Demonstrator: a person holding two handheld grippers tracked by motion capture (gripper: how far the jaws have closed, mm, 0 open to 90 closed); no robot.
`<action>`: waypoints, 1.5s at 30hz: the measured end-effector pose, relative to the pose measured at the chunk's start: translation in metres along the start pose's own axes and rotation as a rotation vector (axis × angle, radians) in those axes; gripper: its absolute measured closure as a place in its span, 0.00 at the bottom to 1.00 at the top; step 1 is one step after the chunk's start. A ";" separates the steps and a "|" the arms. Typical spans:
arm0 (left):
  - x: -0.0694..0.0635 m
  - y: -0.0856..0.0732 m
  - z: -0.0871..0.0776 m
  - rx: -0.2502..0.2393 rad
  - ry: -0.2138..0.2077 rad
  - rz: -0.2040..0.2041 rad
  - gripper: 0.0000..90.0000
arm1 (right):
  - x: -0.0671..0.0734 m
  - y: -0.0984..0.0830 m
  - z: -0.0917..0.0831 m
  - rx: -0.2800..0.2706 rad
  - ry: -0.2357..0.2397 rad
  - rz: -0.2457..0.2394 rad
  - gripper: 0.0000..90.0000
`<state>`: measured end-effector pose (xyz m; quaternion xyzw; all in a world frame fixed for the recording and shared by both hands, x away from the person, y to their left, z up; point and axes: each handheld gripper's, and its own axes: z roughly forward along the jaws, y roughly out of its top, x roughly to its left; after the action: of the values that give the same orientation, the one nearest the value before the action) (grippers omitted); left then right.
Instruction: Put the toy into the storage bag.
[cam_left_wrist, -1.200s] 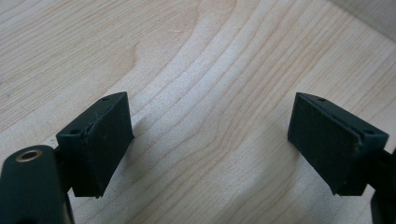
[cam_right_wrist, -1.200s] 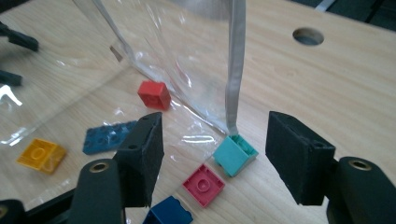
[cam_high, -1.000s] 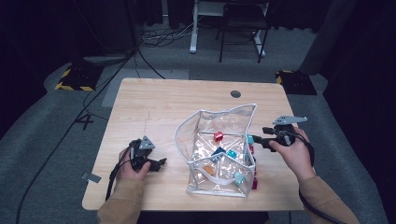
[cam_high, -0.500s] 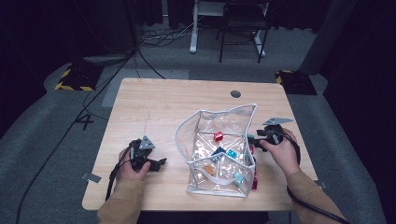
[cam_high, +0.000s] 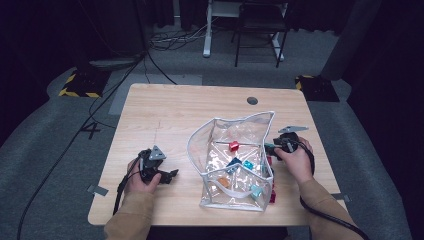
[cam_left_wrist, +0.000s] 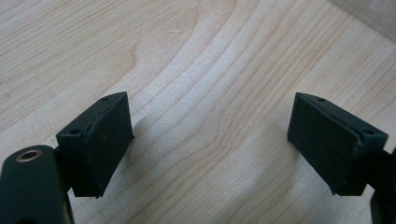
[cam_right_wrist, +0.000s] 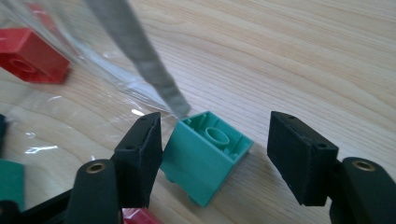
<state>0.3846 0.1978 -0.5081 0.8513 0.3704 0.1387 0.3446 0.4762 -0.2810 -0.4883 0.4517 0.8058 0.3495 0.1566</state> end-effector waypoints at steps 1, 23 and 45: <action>0.000 0.000 0.000 0.000 0.000 0.000 0.16 | -0.002 -0.001 -0.001 0.001 -0.008 0.000 0.41; 0.000 0.000 0.000 0.000 0.001 0.000 0.16 | -0.010 -0.001 -0.017 0.009 -0.039 -0.039 0.66; 0.000 0.000 0.000 0.000 0.001 0.000 0.16 | 0.018 0.026 -0.108 -0.161 0.064 -0.106 0.66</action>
<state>0.3845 0.1978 -0.5081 0.8513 0.3704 0.1392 0.3445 0.4210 -0.3028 -0.3922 0.3830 0.8026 0.4184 0.1849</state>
